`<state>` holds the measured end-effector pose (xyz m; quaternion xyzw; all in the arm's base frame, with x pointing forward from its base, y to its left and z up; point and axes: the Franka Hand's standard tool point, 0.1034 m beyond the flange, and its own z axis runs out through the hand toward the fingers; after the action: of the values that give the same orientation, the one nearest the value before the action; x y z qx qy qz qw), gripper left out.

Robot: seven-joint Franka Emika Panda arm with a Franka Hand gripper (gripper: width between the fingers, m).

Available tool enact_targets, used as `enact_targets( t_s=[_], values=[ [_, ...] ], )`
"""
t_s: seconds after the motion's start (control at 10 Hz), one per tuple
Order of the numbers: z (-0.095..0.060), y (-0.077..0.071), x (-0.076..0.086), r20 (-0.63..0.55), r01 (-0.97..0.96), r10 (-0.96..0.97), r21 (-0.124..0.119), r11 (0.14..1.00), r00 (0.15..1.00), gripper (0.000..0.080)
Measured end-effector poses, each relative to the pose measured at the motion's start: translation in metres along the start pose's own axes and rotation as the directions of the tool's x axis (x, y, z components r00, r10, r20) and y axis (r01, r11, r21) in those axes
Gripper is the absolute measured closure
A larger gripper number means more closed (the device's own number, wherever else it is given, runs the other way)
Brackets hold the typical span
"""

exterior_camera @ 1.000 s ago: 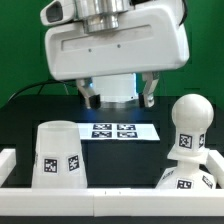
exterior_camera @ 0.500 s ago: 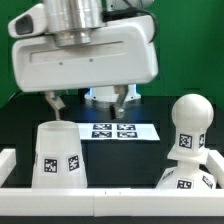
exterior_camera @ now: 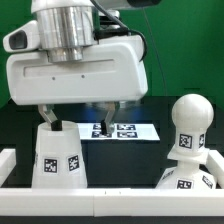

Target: Assemble lamp

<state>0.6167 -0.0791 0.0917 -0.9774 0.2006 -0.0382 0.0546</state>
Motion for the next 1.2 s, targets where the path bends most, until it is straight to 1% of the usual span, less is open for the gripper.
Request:
enact_targets(
  t_s=[0.2, 0.3, 0.4, 0.5, 0.7, 1.0, 1.1, 1.2],
  values=[
    [0.0, 0.0, 0.0, 0.002, 0.003, -0.003, 0.0, 1.0, 1.0, 0.0113],
    [0.0, 0.0, 0.0, 0.002, 0.003, -0.003, 0.0, 1.0, 1.0, 0.0284],
    [0.0, 0.0, 0.0, 0.002, 0.003, -0.003, 0.0, 1.0, 1.0, 0.0284],
    [0.0, 0.0, 0.0, 0.002, 0.003, -0.003, 0.0, 1.0, 1.0, 0.0467],
    [0.0, 0.0, 0.0, 0.002, 0.003, -0.003, 0.0, 1.0, 1.0, 0.0751],
    [0.0, 0.0, 0.0, 0.001, 0.004, -0.004, 0.0, 1.0, 1.0, 0.0761],
    [-0.003, -0.002, 0.001, 0.003, 0.006, -0.006, 0.003, 1.0, 1.0, 0.0761],
    [-0.015, -0.006, 0.002, -0.003, 0.009, -0.009, 0.012, 1.0, 1.0, 0.0761]
  ],
)
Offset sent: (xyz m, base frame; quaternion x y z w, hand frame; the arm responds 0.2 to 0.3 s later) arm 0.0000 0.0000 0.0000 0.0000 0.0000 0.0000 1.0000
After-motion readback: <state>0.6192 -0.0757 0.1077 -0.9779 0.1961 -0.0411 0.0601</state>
